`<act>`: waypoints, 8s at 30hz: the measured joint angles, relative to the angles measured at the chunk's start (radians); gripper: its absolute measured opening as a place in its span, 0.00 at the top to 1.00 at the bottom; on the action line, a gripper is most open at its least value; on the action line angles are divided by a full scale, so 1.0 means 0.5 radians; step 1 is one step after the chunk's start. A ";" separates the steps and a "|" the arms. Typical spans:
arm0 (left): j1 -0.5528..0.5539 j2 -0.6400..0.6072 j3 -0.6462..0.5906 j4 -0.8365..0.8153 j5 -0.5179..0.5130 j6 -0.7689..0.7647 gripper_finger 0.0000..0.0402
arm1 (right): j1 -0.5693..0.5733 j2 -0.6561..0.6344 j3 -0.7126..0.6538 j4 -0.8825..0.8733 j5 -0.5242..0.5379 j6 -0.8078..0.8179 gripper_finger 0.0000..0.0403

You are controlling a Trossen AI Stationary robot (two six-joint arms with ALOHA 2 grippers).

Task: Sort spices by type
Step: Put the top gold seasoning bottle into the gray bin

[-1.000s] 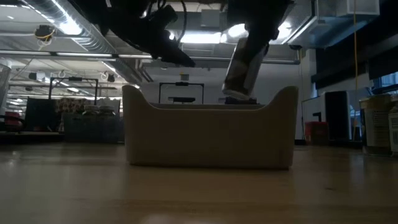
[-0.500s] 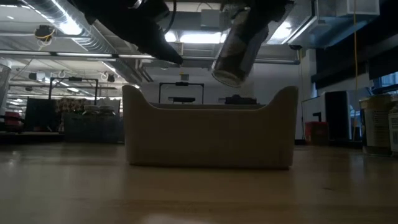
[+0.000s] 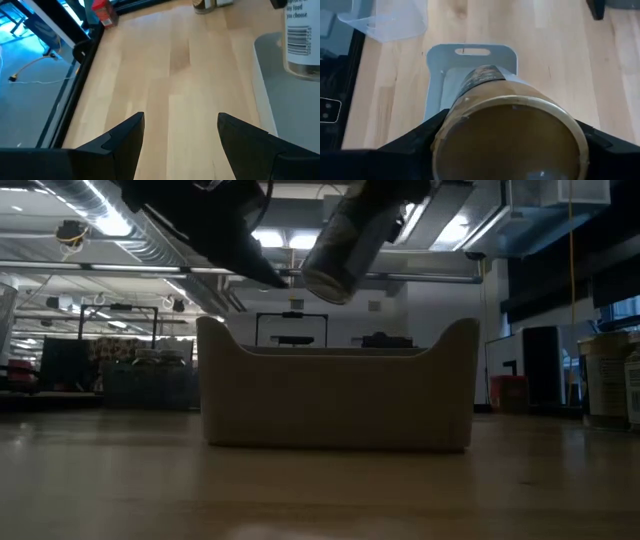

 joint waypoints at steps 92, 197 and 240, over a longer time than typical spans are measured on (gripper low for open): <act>-0.179 -0.666 -0.523 0.035 -0.013 -0.255 0.40 | 0.156 -0.071 0.108 -0.848 0.470 0.667 0.18; -0.176 -0.666 -0.522 0.248 -0.014 0.014 0.40 | -0.015 -1.133 -1.378 -1.177 0.375 2.278 0.12; -0.177 -0.666 -0.523 0.248 -0.014 0.014 0.40 | -0.015 -0.687 -1.378 -0.778 0.368 2.067 0.14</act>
